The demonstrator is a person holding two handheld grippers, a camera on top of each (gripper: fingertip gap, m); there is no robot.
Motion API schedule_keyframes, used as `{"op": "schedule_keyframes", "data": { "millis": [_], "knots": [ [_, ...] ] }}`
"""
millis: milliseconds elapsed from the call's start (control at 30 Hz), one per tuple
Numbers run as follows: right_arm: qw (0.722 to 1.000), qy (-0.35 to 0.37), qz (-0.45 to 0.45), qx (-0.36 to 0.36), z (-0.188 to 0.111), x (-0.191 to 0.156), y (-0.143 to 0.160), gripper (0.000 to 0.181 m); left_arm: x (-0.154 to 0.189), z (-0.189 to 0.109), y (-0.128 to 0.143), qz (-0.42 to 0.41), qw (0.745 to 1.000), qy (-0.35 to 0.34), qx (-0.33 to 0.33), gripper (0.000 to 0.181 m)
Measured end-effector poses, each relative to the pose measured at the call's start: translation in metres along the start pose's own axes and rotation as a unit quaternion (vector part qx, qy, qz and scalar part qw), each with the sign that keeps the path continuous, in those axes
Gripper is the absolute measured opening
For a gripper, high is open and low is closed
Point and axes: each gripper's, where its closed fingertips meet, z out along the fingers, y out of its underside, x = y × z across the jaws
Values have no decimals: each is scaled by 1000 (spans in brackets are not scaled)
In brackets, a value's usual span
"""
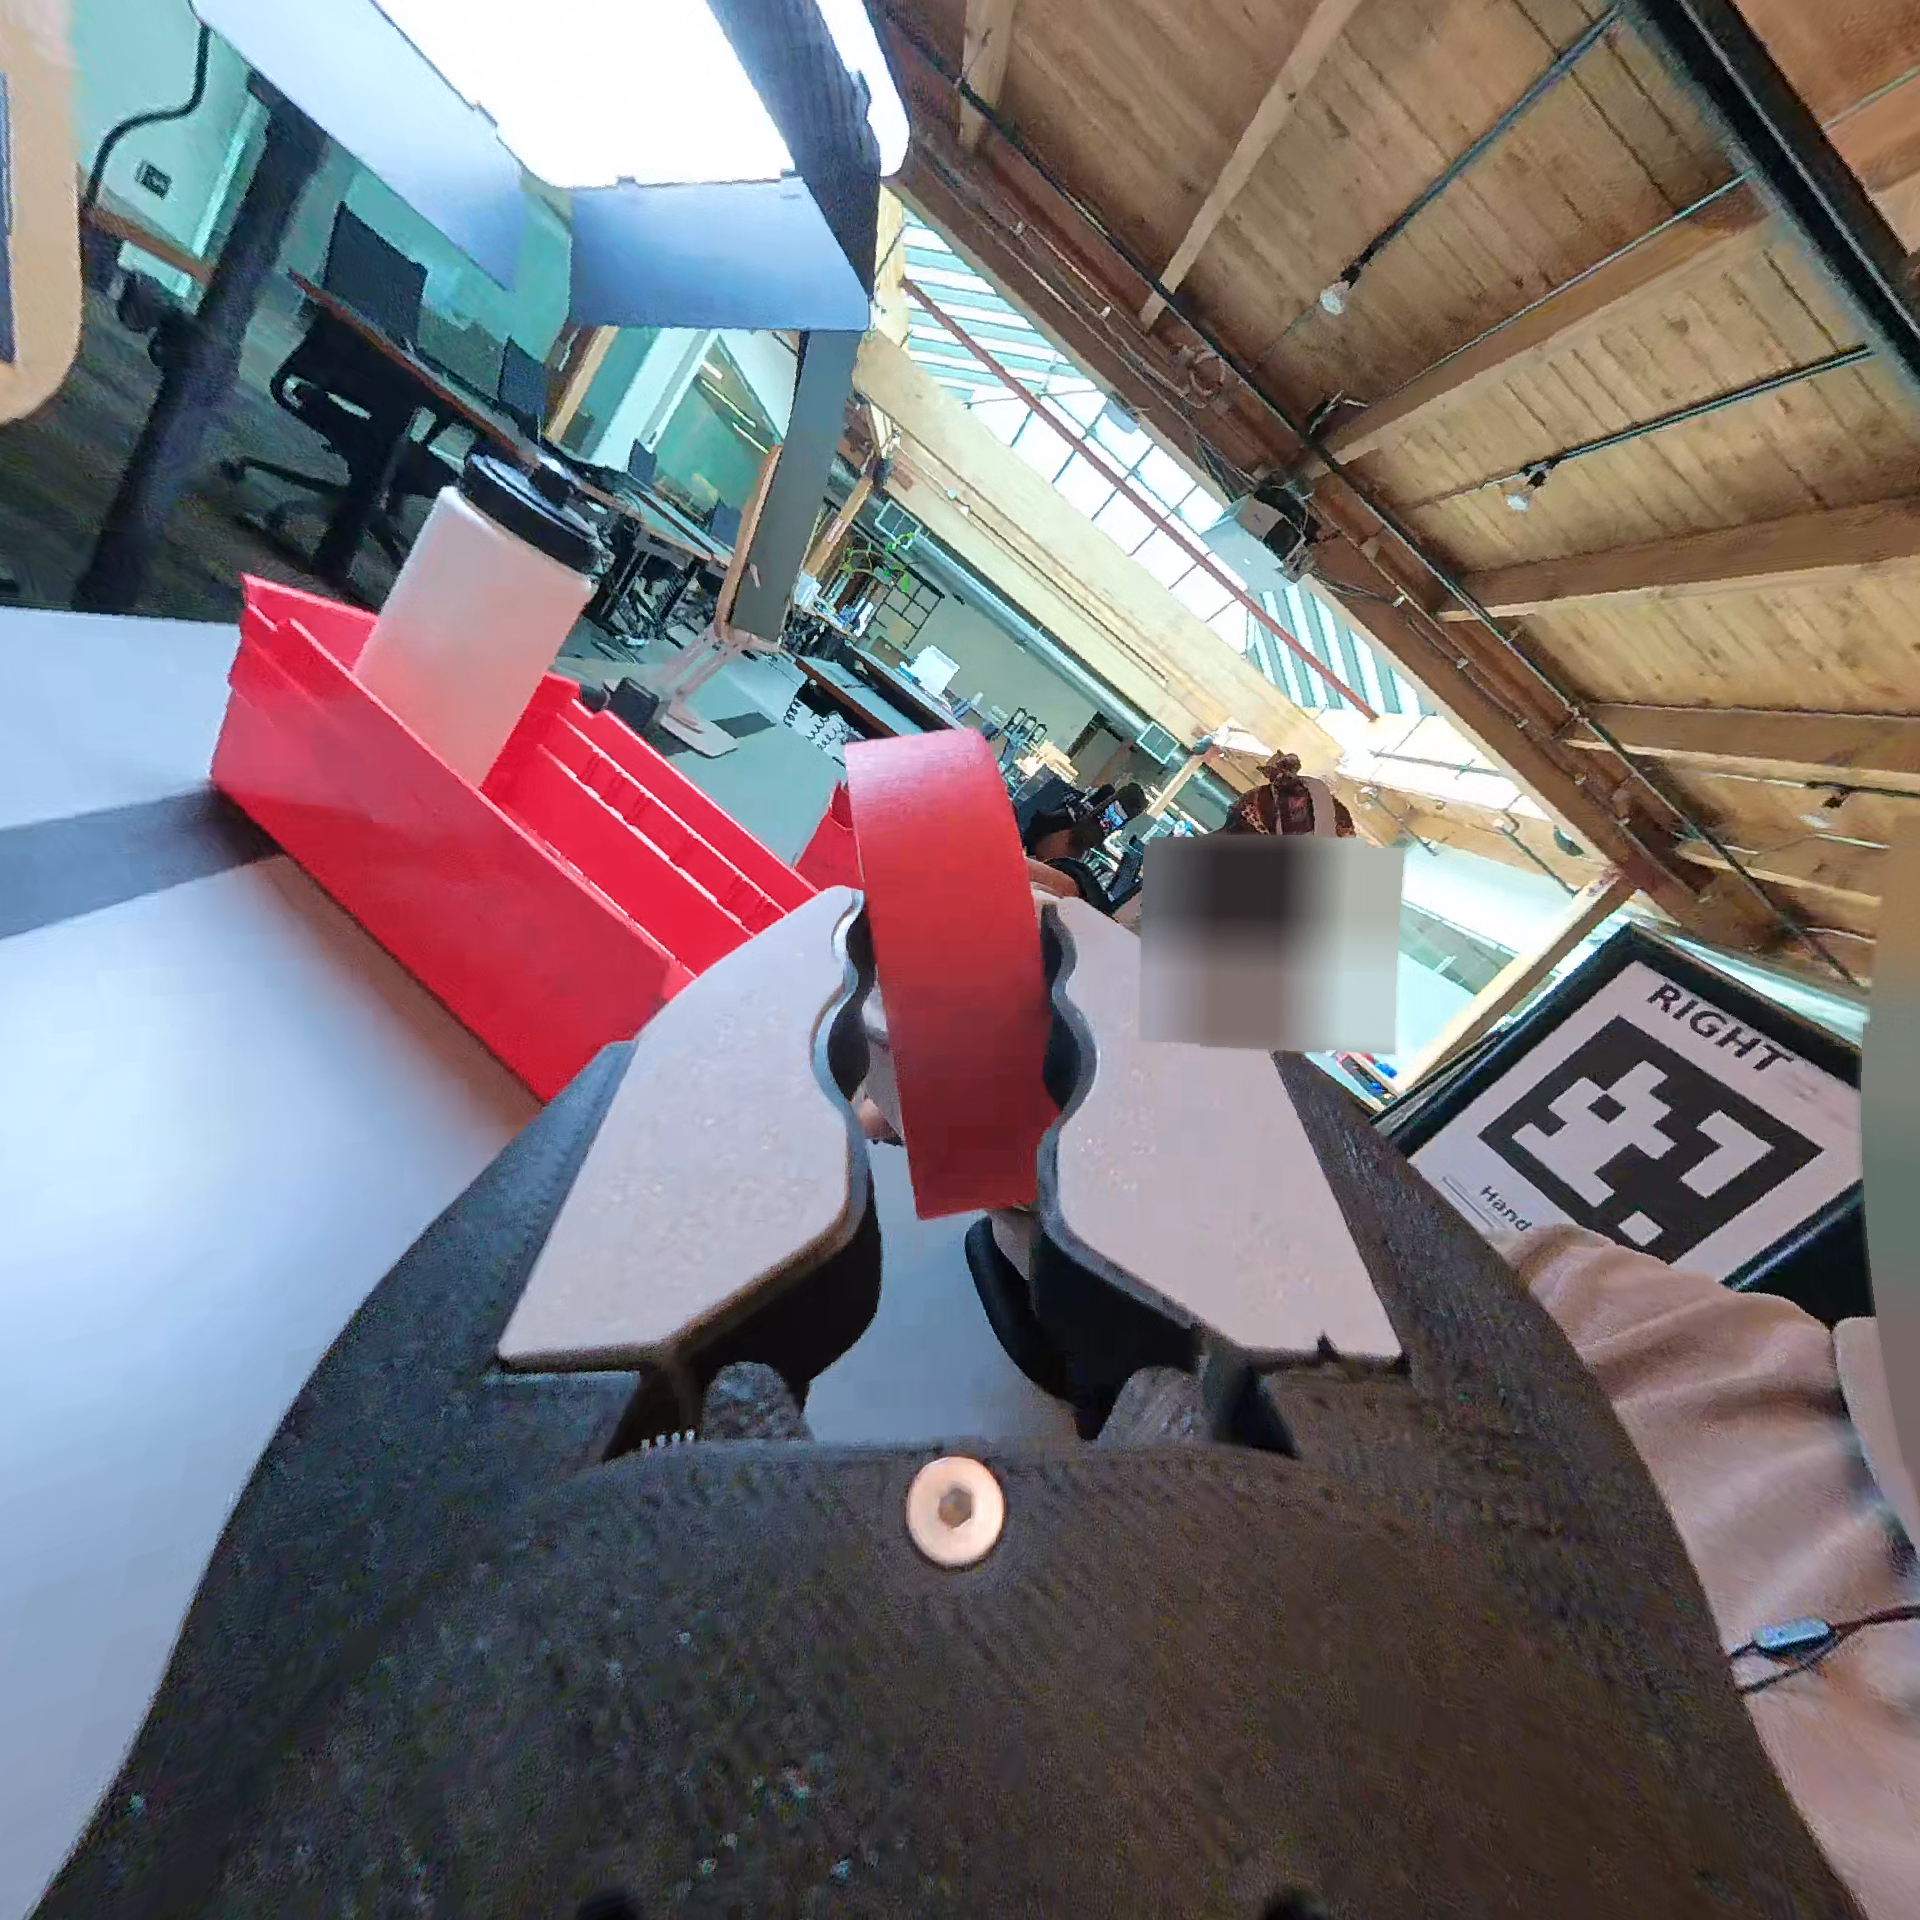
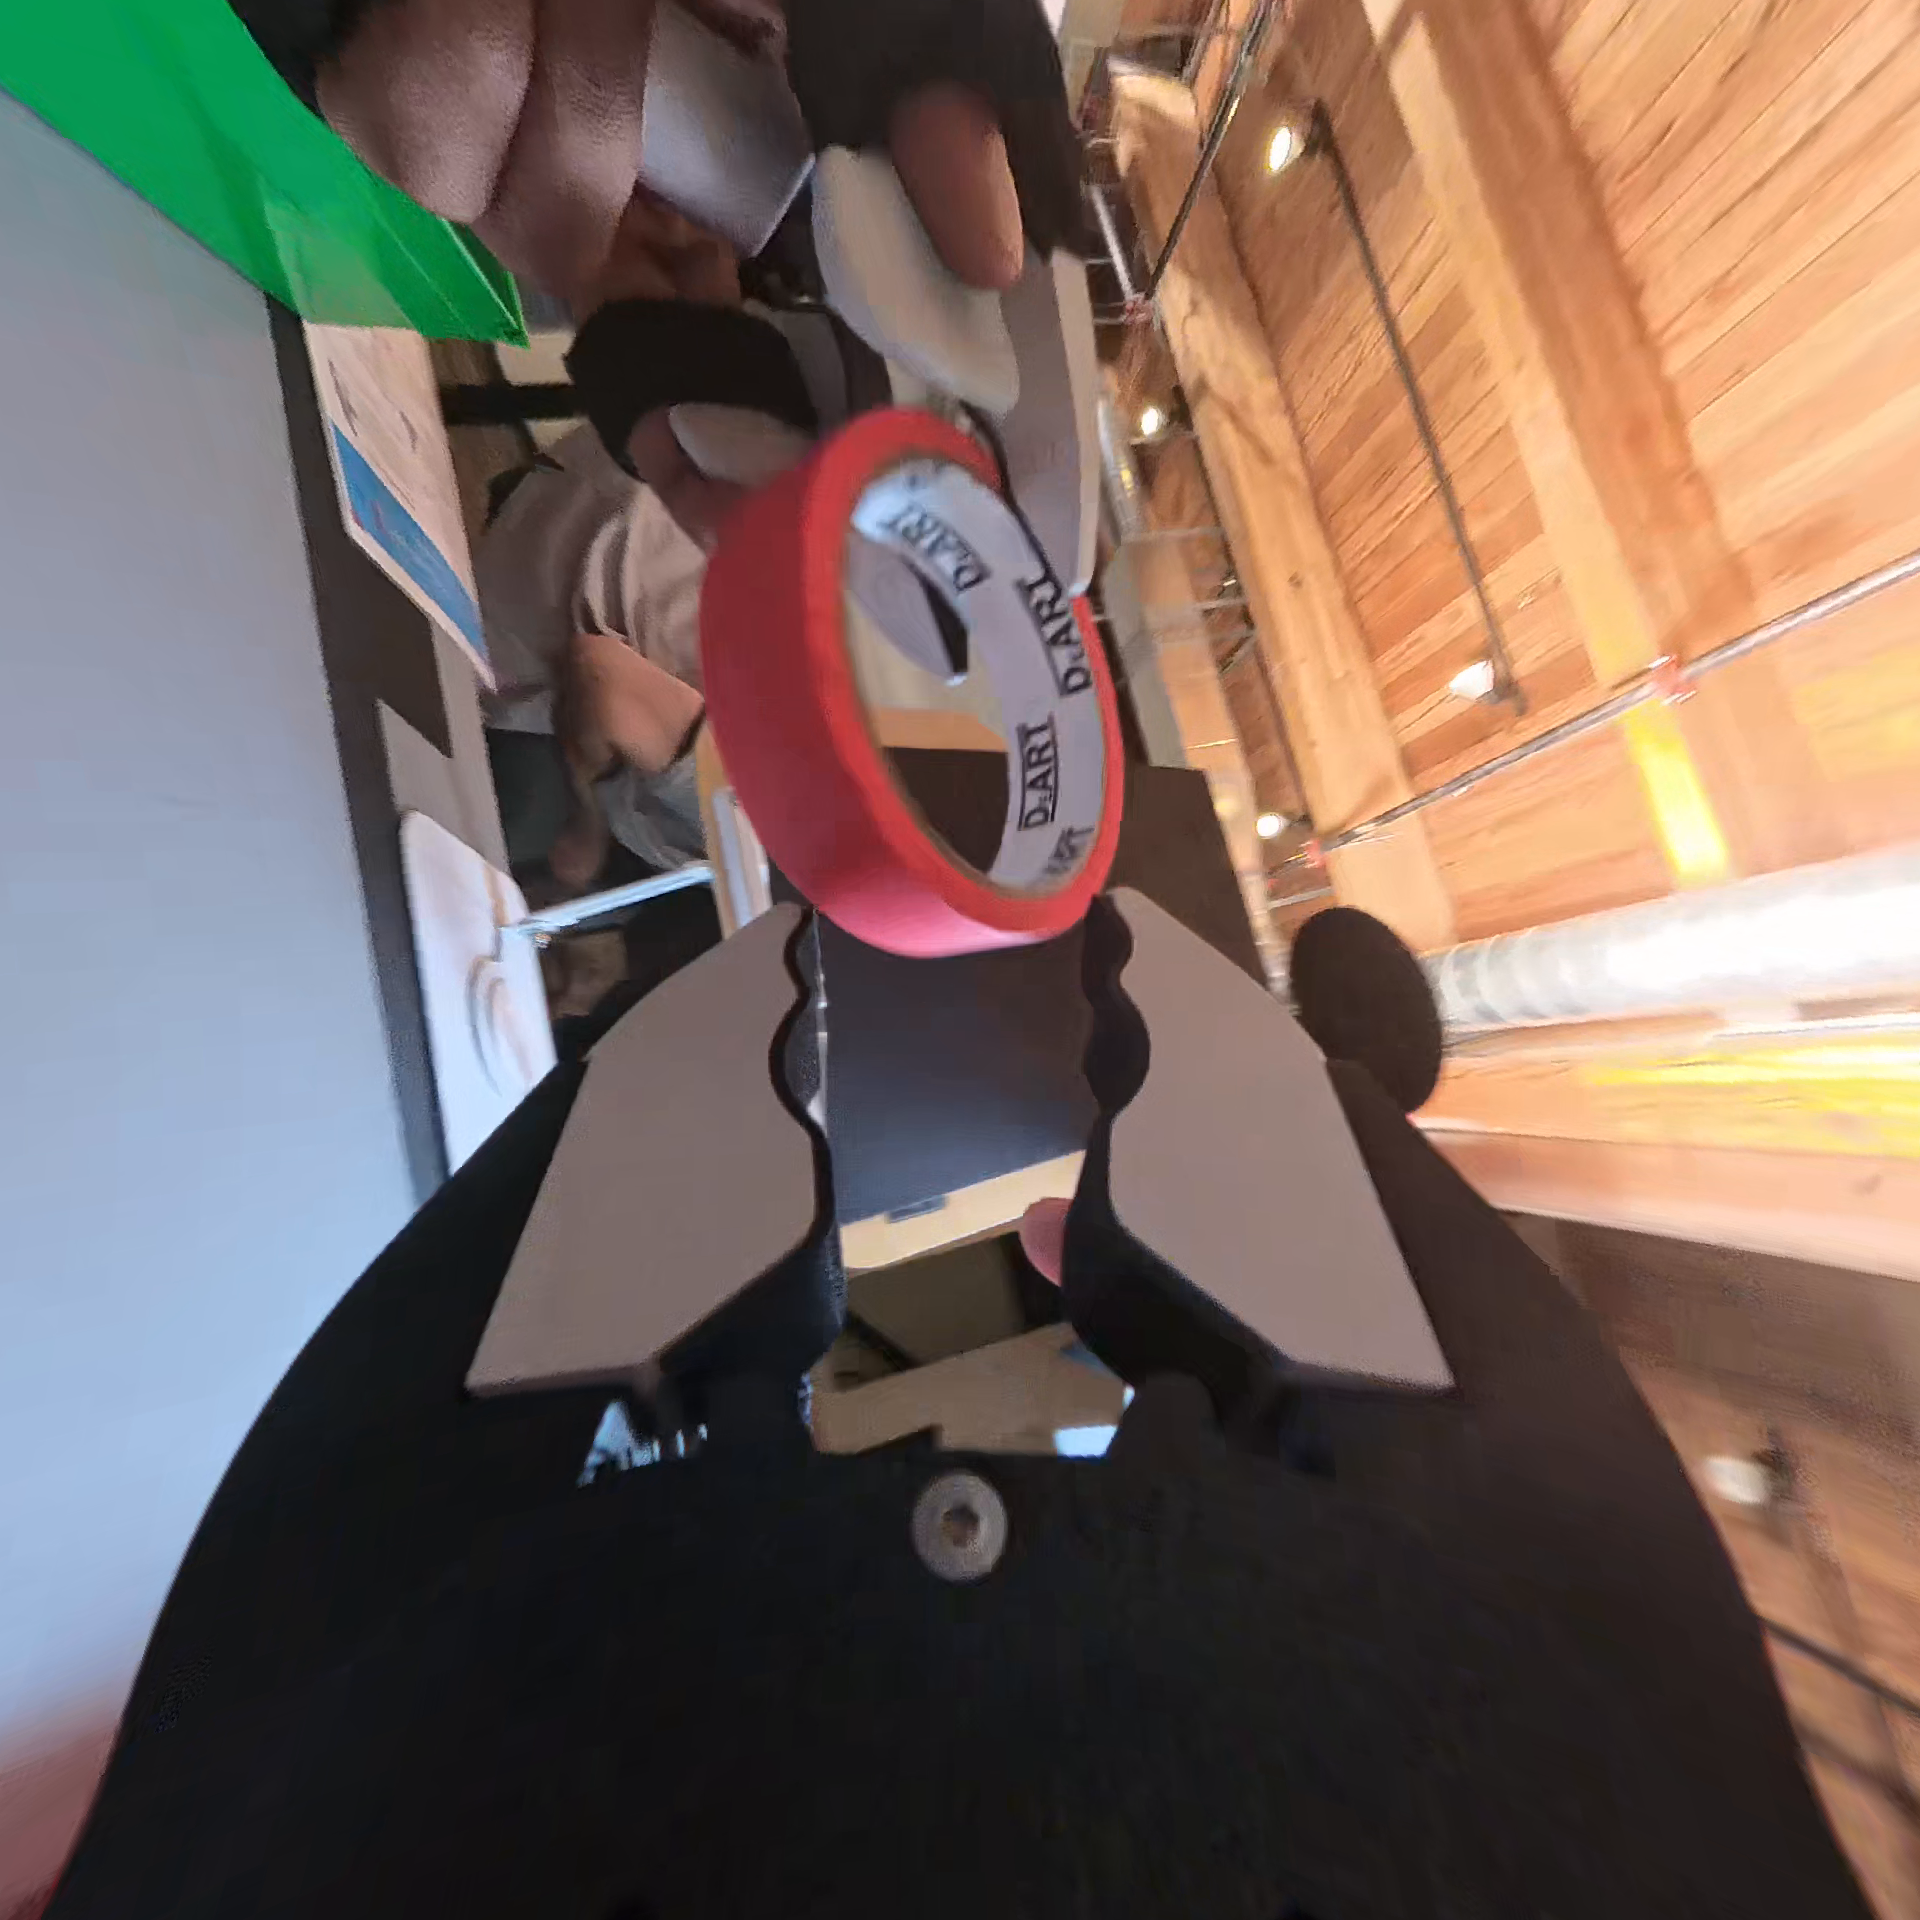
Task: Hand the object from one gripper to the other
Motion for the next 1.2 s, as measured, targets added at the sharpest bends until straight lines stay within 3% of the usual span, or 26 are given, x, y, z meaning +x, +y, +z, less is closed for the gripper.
{"op": "schedule_keyframes", "data": {
  "millis": [100,167,233,333,400,433,500,600,667,767,833,933,1033,1133,1200],
  "knots": [
    [991,-57,119,-1,0,-3,10,49,11,-6,-7,116,993,-20,-16,29],
    [960,-124,251,6,-1,-10,13,50,24,-8,-8,213,976,-31,-33,29],
    [885,-197,420,42,-4,-9,1,60,43,-6,-2,302,951,-29,-58,29],
    [738,-291,597,118,-15,5,-27,73,70,0,20,413,904,-8,-110,30],
    [685,-336,628,156,-24,9,-45,75,90,6,41,455,879,37,-133,30],
    [680,-351,622,167,-28,8,-53,70,96,8,51,466,871,54,-143,29],
    [698,-367,582,199,-38,9,-69,33,101,12,64,481,859,68,-160,30],
    [790,-302,510,155,-27,16,-57,27,94,11,49,469,873,37,-130,29],
    [860,-234,439,109,-20,28,-40,27,81,8,33,447,888,-2,-103,42],
    [934,-108,332,78,-18,59,-21,27,66,4,13,347,935,-28,-66,54],
    [972,-32,225,57,-20,74,-13,26,67,2,1,244,969,9,-27,51],
    [995,52,71,47,-25,82,-15,26,58,2,-4,81,995,56,-1,51],
    [993,85,-66,46,-23,68,-27,26,52,12,7,-38,994,99,-8,51],
    [990,90,-91,60,-19,49,-37,26,45,25,30,-74,991,91,-58,48],
    [991,90,-87,50,-16,47,-32,28,41,24,30,-66,992,83,-63,45]
  ]
}}
